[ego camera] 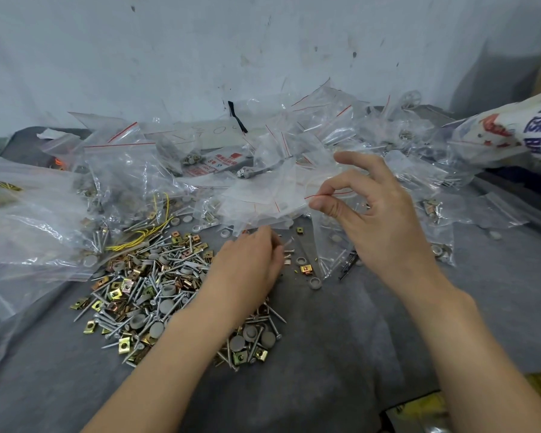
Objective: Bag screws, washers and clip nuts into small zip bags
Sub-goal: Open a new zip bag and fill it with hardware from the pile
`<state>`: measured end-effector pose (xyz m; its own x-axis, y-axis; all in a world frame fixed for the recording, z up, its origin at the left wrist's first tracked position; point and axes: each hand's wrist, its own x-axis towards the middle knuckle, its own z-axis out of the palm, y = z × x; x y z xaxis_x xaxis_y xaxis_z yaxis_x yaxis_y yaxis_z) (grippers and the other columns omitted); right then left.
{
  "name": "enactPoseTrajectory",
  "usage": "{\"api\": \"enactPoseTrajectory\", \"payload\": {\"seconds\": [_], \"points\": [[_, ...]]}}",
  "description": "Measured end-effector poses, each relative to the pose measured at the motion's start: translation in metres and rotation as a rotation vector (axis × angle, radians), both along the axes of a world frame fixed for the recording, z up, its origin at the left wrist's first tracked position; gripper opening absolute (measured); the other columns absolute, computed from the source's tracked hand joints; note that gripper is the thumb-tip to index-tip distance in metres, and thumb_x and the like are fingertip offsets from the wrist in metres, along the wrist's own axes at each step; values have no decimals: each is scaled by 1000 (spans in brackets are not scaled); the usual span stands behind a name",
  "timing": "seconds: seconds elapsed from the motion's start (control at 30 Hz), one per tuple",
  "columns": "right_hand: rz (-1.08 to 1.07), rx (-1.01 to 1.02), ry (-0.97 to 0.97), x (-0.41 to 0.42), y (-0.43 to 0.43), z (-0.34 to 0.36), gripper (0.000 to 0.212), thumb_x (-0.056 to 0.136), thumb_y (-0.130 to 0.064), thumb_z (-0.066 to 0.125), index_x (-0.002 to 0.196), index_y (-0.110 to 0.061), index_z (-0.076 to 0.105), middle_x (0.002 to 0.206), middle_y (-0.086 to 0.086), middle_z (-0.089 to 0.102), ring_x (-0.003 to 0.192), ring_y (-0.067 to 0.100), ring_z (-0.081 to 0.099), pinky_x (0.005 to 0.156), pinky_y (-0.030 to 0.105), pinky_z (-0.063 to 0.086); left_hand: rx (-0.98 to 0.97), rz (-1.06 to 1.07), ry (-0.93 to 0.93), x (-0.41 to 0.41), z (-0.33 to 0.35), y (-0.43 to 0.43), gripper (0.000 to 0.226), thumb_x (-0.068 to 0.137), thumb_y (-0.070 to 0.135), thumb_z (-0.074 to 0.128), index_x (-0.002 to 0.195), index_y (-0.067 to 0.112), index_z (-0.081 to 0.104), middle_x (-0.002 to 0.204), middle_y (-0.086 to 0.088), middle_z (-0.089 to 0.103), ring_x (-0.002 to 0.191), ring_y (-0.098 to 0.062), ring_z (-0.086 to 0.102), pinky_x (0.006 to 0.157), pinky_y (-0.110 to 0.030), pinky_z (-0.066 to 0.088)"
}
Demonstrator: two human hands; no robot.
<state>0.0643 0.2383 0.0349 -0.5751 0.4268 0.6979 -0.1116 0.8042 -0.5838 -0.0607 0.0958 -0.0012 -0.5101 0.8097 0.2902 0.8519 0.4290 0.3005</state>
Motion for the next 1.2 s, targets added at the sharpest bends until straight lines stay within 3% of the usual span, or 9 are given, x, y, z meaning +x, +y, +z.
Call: {"api": "enactPoseTrajectory", "payload": {"seconds": [0.17,0.33,0.5,0.6,0.7,0.83,1.03,1.13,1.2], "points": [[4,-8,-8,-1,-1,1,11,82,-52,68,84,-42,64,131,-15,52,114,-23,44,93,-1,28,430,30,-361,-9,33,-5,5,100,30,53,100,27,57,86,16,62,79,8,58,67,-12,45],[5,4,-19,-1,-3,2,9,82,-50,68,83,-42,64,132,-12,52,112,-25,43,92,-2,28,717,-94,-432,-2,69,-3,11,99,19,57,96,27,63,86,17,64,80,1,59,79,-26,52],[-5,2,-34,-2,-5,2,18,82,-50,69,86,-33,71,134,-9,53,111,-23,44,92,0,30,633,-168,-248,10,75,3,16,98,16,58,100,29,67,95,19,65,88,8,57,73,-4,37],[-4,-2,-37,-2,-6,1,15,82,-51,68,86,-36,71,134,-10,53,110,-22,44,93,3,33,547,-190,-107,12,72,6,16,98,16,57,105,25,69,96,16,60,88,4,52,75,-7,35],[5,-50,-47,-2,-6,1,12,82,-48,72,85,-36,71,136,-13,51,111,-17,47,90,25,49,474,-204,-53,13,70,9,19,99,16,55,109,24,69,96,20,55,92,-2,51,77,-15,37],[-5,-15,-62,-1,-6,2,8,83,-48,70,85,-41,67,135,-13,51,110,-17,47,92,2,32,470,-223,-62,15,69,9,24,101,16,51,119,22,65,103,19,61,102,-5,56,81,-14,39],[-8,-36,-66,0,-6,3,18,82,-53,68,85,-35,72,136,-12,52,112,-11,49,93,2,31,487,-227,-136,11,65,7,24,102,20,49,122,26,62,105,14,65,99,2,57,78,-6,36],[11,-86,-62,0,-6,2,18,81,-50,72,83,-33,72,136,-17,50,113,-12,48,95,27,48,494,-223,-164,10,63,5,24,102,23,49,122,28,61,105,17,64,98,5,56,77,-5,36],[31,-138,-68,0,-5,1,14,83,-44,76,85,-31,73,135,-22,47,115,-11,48,84,47,57,503,-226,-168,9,62,5,24,102,22,48,121,28,62,105,18,64,98,6,56,77,-5,36]]}}
